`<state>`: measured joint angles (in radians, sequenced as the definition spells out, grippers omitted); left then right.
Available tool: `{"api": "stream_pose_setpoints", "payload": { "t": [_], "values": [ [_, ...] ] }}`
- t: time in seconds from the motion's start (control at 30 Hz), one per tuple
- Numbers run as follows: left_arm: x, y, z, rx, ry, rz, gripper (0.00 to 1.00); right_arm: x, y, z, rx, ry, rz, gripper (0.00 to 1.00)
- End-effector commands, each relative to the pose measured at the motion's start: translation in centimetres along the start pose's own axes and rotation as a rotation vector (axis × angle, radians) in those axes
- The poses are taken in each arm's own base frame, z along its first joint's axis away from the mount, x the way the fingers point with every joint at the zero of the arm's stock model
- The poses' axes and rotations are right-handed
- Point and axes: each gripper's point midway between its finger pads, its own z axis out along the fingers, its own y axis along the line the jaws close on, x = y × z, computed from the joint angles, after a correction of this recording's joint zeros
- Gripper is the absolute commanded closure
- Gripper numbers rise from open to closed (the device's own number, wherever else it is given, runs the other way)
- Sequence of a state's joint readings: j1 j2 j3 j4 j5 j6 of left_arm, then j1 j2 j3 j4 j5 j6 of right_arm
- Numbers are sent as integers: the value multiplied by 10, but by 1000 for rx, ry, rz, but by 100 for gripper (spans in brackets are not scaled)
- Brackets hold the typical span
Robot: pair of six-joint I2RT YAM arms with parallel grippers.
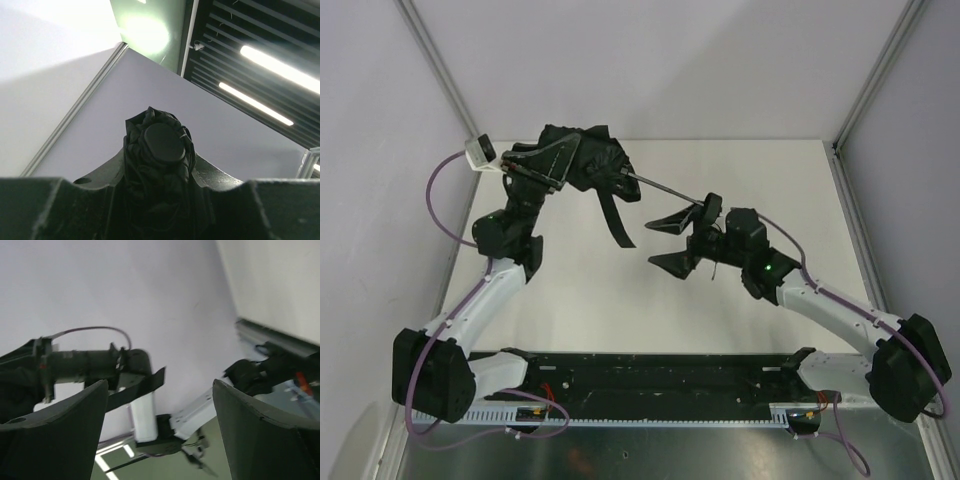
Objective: Put away the umbrella
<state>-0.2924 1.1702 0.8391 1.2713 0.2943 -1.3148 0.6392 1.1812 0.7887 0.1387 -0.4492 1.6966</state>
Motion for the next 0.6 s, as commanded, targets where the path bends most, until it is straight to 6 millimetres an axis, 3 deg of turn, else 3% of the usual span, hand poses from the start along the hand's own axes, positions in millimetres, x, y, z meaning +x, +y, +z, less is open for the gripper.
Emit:
{"api": "stream_pose_setpoints", "payload": {
  "t": [0.0,0.1,0.37,0.57],
  "values": [
    [-26,-49,9,169,-105,36,100,26,39,10,-145,31,237,13],
    [-24,-47,9,168,-103,35,100,39,43,16,-171,36,300,13],
    [-20,-48,7,175,-100,21,100,47,50,34,-233,71,383,19],
    [-18,-53,6,191,-95,10,100,39,57,33,-271,36,402,24]
  ]
}}
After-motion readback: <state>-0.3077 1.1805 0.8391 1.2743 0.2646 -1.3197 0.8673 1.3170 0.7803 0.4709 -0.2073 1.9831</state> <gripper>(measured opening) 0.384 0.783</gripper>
